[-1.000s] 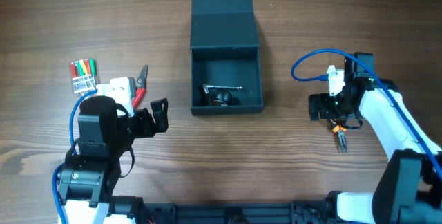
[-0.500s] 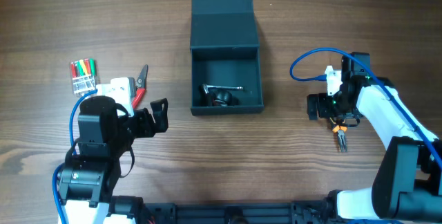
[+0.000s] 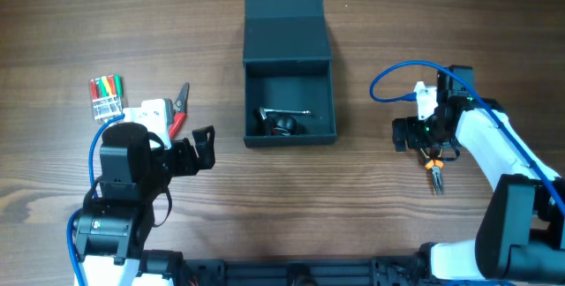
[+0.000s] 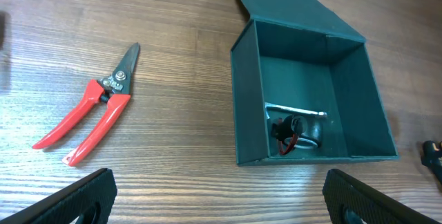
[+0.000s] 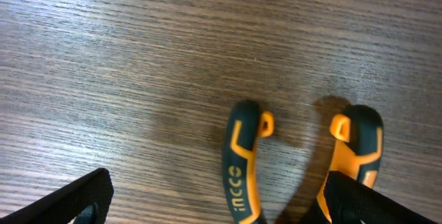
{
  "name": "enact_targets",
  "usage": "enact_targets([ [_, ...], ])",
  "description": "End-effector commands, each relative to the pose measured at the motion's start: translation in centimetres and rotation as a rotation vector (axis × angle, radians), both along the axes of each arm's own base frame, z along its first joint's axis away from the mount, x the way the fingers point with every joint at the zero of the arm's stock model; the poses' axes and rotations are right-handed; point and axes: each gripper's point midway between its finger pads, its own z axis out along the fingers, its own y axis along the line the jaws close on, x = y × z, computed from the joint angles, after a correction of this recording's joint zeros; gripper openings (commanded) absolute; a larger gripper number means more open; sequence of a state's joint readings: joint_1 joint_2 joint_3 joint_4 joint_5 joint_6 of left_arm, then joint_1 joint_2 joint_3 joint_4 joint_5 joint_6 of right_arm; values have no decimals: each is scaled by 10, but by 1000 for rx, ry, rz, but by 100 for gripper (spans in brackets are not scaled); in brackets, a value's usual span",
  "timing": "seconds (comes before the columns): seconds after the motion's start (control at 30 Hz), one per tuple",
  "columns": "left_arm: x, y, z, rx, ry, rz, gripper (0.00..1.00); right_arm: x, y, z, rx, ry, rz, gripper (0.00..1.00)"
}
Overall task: Pack container
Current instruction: 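Lower the right gripper and grasp the pliers handles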
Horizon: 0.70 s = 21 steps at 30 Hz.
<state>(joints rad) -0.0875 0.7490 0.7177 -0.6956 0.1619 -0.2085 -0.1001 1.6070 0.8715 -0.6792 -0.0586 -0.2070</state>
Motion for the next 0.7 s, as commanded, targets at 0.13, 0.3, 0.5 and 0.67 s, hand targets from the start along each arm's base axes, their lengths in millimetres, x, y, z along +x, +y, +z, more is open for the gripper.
enact_targets([
  [0.13,3,2,11,-8,-26,13,100,-3,12,-6,26,13,58,98],
  [0.3,3,1,11,-8,-25,13,100,-4,12,-8,23,22,60,97],
  [0.5,2,2,9,-7,-19,13,100,-11,8,-21,5,74,53,97],
  [0.67,2,2,9,-7,-19,13,100,-16,8,-31,10,114,52,93],
])
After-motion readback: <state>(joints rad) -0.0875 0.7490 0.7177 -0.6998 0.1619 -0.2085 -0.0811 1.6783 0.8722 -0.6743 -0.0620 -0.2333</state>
